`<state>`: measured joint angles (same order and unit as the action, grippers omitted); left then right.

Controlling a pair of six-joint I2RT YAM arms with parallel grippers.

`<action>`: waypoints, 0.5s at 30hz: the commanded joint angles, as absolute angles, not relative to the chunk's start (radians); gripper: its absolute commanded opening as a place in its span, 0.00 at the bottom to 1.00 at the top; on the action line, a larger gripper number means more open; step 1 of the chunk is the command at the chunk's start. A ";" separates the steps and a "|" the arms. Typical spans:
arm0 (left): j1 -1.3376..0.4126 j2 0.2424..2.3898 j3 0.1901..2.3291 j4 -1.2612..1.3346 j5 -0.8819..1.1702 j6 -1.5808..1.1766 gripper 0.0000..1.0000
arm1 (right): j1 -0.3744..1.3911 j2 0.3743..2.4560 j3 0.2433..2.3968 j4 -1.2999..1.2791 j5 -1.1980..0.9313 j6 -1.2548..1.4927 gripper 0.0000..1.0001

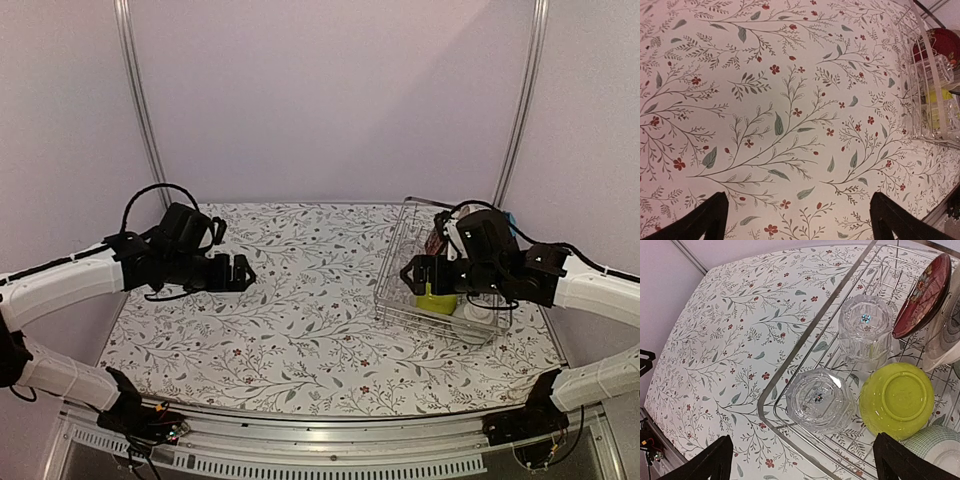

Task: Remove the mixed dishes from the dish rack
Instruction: Grab the plate from the dish rack.

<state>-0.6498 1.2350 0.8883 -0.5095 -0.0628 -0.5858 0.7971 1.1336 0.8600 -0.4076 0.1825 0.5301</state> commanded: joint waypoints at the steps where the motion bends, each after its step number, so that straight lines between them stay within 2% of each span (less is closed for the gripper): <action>1: -0.659 1.207 0.939 -0.479 -0.103 -0.563 1.00 | 0.794 1.182 0.958 -0.475 0.135 0.478 0.99; 7: -0.661 1.201 0.968 -0.508 -0.171 -0.574 1.00 | 0.794 1.261 1.104 -0.557 0.159 0.438 0.99; 15: -0.661 1.167 0.968 -0.532 -0.243 -0.578 0.99 | 0.777 1.387 1.401 -0.822 0.360 0.395 0.99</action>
<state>-0.6498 1.1854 0.9478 -0.5095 -0.1959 -0.5774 0.7971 1.3285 1.2739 -0.6323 0.2310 0.4244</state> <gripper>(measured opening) 0.995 0.988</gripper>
